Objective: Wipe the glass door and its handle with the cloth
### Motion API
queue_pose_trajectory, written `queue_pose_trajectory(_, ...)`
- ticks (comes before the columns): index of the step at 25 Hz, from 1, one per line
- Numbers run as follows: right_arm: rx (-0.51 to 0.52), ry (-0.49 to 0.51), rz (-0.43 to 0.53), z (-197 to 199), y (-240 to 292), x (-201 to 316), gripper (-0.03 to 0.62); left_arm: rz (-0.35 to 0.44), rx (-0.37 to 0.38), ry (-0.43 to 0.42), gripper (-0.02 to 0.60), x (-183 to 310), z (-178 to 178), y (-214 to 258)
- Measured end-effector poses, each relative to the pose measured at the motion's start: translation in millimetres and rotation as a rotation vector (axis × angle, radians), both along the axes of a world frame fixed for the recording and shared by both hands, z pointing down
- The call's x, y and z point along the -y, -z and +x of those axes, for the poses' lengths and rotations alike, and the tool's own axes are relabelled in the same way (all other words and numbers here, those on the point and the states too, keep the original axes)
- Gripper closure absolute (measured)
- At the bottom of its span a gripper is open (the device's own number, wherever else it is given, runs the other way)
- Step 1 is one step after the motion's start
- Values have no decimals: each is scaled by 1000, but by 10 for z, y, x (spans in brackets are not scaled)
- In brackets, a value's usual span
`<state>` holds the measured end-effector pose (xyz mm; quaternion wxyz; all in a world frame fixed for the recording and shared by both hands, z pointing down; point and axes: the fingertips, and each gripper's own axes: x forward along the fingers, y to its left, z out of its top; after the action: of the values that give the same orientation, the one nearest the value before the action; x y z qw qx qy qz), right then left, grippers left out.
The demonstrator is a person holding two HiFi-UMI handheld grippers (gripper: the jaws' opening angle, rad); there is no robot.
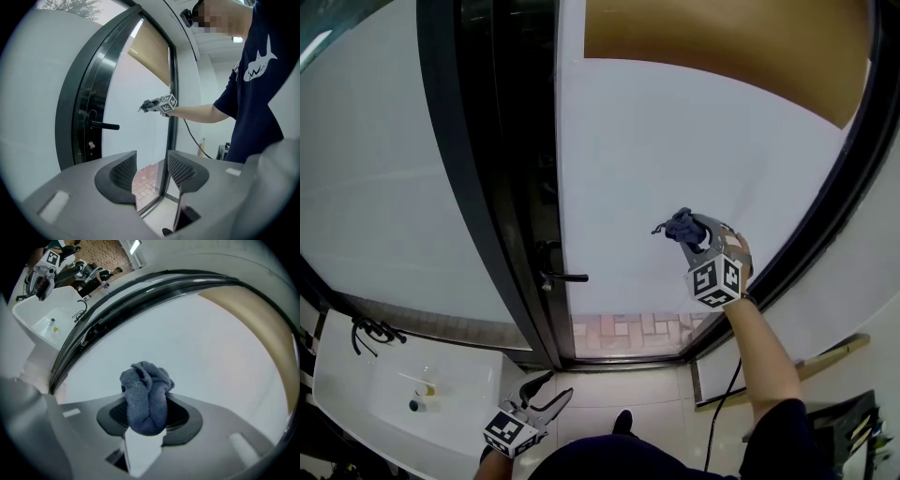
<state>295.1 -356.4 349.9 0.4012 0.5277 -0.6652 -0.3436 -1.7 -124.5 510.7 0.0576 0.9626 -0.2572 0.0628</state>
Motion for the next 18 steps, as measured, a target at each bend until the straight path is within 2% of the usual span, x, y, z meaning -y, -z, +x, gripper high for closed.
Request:
queue_pose_trajectory(3,19,-10,-2,58,23,-29,439,3,4,-4,379,-16,9,19)
queue_pose_trajectory(6,64,30,16,-156,102,-78,439,5,4,4,379,-24,-43,43)
queue_pose_trajectory(11,134,216,6,-1081,209,-69,439,9,8,32,379,-42,-172,53)
queue_pose_trajectory(15,85,334,-13,-1842,168,18,438,7,11,55,379,-100,-258,71)
queue_pose_trajectory(18,33,382,-54,-2225,45,122,438,7,18,87,379,-134,-376,50)
